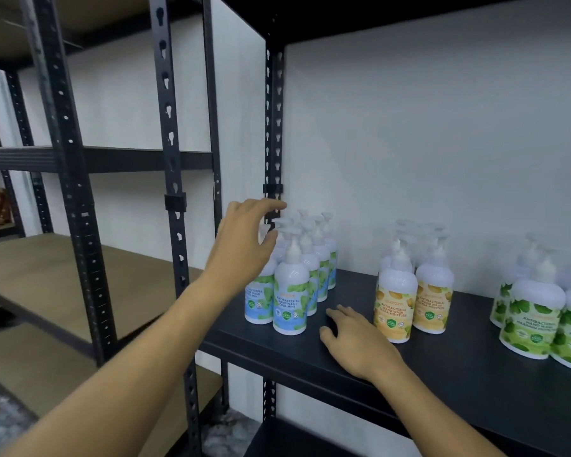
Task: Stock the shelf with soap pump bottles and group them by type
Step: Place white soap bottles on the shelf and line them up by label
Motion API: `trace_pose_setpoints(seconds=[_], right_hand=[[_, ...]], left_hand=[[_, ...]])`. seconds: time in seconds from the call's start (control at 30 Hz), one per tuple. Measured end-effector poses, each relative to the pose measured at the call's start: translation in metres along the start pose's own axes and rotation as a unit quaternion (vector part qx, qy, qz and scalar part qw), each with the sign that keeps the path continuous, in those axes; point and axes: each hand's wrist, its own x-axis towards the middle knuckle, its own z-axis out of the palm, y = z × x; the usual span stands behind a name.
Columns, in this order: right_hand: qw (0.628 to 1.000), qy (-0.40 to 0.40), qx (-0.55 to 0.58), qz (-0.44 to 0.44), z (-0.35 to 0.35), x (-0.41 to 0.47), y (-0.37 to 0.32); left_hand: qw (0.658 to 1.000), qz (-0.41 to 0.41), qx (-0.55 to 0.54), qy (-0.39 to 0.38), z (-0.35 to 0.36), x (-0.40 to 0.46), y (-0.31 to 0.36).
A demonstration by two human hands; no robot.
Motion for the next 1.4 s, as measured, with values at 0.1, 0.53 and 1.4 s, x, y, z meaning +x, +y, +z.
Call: trace_pose_setpoints(seconds=[0.1,0.53,1.4], right_hand=[[1.000,0.007,0.003,-0.005,0.000,0.000,-0.001],[0.992,0.116,0.030,-0.035,-0.003,-0.008,-0.008],[0.936,0.259,0.228,-0.065,-0.022,0.013,-0.075]], left_hand=[[0.990,-0.066,-0.077,0.093,0.002,-0.029,-0.008],[0.966,-0.198,0.040,-0.163,0.035,-0.104,-0.070],[0.968,-0.143,0.114,-0.172,0.039,-0.112,-0.076]])
